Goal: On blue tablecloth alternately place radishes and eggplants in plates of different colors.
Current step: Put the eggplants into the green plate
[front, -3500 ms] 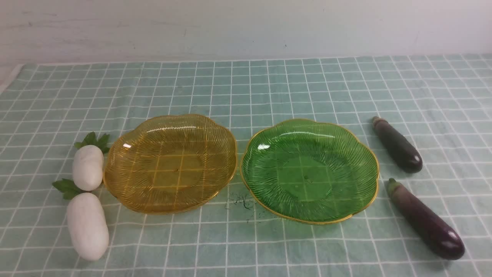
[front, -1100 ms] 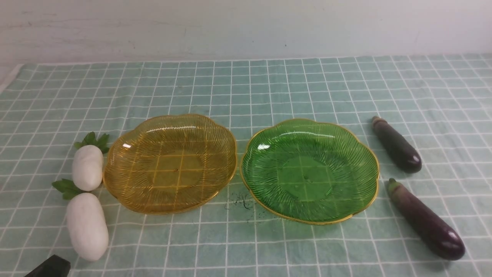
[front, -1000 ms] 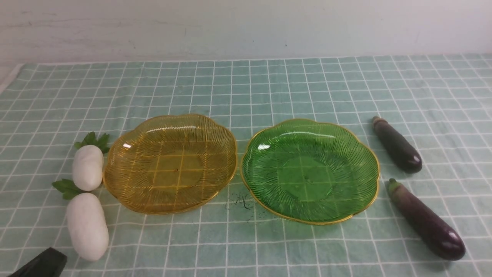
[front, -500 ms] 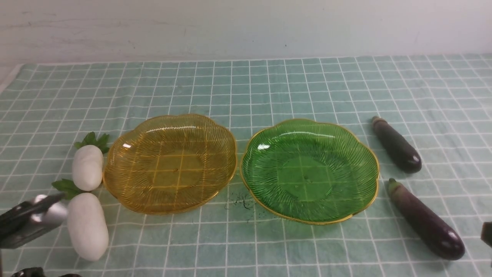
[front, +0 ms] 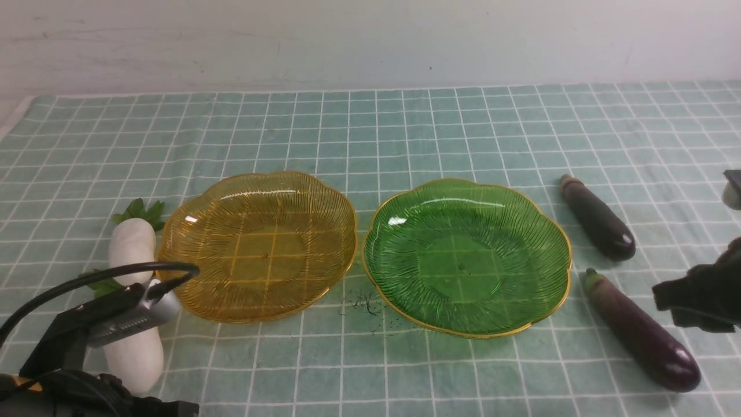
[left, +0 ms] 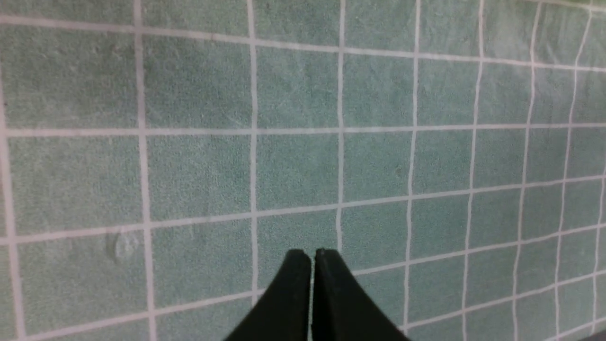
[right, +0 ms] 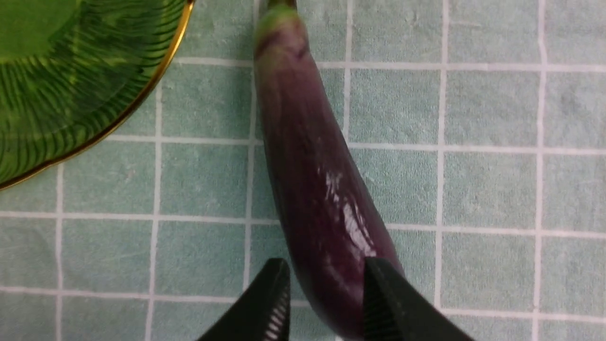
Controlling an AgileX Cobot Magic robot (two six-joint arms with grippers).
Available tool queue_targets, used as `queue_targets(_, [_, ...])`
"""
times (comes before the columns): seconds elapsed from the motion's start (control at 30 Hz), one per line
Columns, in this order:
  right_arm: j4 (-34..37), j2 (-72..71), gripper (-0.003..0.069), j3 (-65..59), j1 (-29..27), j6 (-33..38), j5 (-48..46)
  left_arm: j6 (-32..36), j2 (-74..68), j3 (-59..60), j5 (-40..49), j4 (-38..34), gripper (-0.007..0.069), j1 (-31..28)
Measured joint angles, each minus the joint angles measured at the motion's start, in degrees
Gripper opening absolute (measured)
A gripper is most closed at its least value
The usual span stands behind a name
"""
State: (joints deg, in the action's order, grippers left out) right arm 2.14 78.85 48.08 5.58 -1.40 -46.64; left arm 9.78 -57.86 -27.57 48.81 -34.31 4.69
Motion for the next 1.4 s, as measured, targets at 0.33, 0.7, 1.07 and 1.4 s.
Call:
queue_targets(0.33, [-5.08,14.41,0.054,2.93,0.0,0.33,1.36,0.18,0.0,0.0,-1.0,0.17,-0.0007,0.0])
queue_targets(0.7, [-5.08,19.81,0.0503,4.25,0.0,0.33,0.24,0.24,0.0,0.0,-1.0,0.17,-0.0006,0.0])
queue_targets(1.07, [-2.77,16.9,0.04,15.1,0.0,0.33,-13.79,0.24,0.0,0.0,-1.0,0.17,-0.0006,0.0])
queue_targets(1.4, [26.61,15.24,0.04,20.18,3.32,10.36,-6.1,0.24,0.0,0.0,-1.0,0.17,-0.0006,0.0])
